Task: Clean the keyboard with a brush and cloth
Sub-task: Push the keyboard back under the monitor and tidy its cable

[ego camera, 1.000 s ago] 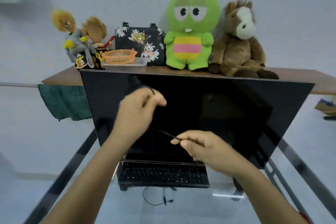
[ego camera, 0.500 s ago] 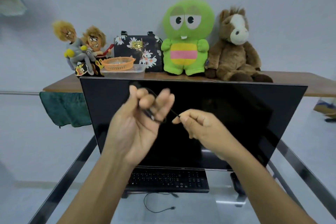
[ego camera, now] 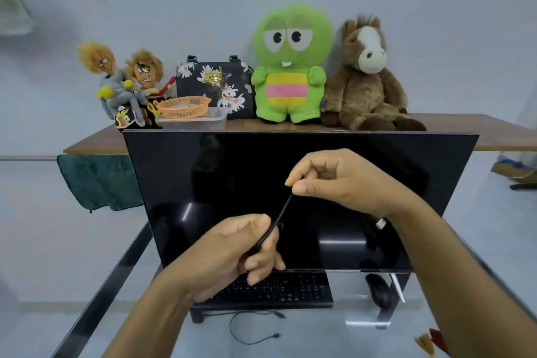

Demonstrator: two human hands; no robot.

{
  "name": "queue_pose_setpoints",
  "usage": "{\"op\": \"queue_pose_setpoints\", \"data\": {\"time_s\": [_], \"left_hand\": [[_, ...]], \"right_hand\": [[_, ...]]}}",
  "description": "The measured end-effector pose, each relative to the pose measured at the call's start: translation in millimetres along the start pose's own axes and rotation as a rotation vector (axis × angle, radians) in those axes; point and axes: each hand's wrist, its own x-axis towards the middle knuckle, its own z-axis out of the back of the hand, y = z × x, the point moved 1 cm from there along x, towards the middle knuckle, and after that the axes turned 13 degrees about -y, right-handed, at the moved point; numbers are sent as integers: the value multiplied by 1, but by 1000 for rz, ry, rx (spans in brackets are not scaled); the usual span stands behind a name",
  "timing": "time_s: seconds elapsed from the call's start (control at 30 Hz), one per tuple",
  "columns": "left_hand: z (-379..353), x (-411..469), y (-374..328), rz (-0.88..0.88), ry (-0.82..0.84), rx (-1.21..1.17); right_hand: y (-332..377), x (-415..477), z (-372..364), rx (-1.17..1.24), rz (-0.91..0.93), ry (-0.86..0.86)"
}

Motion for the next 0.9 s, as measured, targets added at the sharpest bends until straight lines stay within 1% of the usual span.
{"op": "queue_pose_setpoints", "data": {"time_s": [0.03, 0.1, 0.17, 0.2, 0.23, 0.27, 0.33, 0.4, 0.43, 0.5, 0.53, 0.57, 0.6, 0.63, 0.67, 0.73, 0.8, 0.87, 0.9], "left_hand": [[-3, -3, -2, -1, 24, -112], [-10, -6, -8, -26, 55, -265], [-16, -3, -17, -82, 26, -449], [-17, 2, -21, -116, -43, -537], [-16, 8, -24, -156, -152, -582], [-13, 15, -25, -198, -286, -564], [-6, 26, -25, -281, -517, -371], [-3, 32, -24, -306, -615, -169], [-4, 34, -21, -323, -647, -14], [-6, 34, -16, -389, -649, 475], [-8, 33, -12, -398, -588, 707], [-9, 33, -7, -379, -516, 843], [-9, 31, -2, -334, -455, 840], [-10, 29, 2, -273, -400, 746], [-10, 26, 6, -213, -354, 626], [-15, 22, 9, -99, -256, 350], [-24, 21, 8, -20, -145, 15], [-31, 22, 5, 45, -100, -286], [-34, 23, 4, 60, -99, -398]], "right_hand": [[-2, 2, 1, 40, -10, -32], [-10, 3, -5, 82, -17, -90], [-18, -1, -25, 98, -34, -115], [-22, -5, -38, 97, -54, -108], [-26, -8, -51, 84, -82, -80], [-26, -13, -62, 46, -125, -25], [-24, -20, -74, -83, -205, 159], [-18, -25, -73, -238, -202, 301], [-13, -26, -71, -307, -167, 313], [0, -25, -63, -439, -81, 281], [5, -23, -58, -525, -10, 262], [11, -21, -52, -605, 70, 247], [15, -19, -45, -648, 135, 240], [17, -16, -36, -638, 172, 233], [19, -14, -27, -578, 185, 221], [15, -7, -10, -383, 141, 150], [4, -2, -4, -120, 35, 74], [-9, -1, -14, 237, -57, -9], [-15, -2, -23, 418, -114, -58]]}}
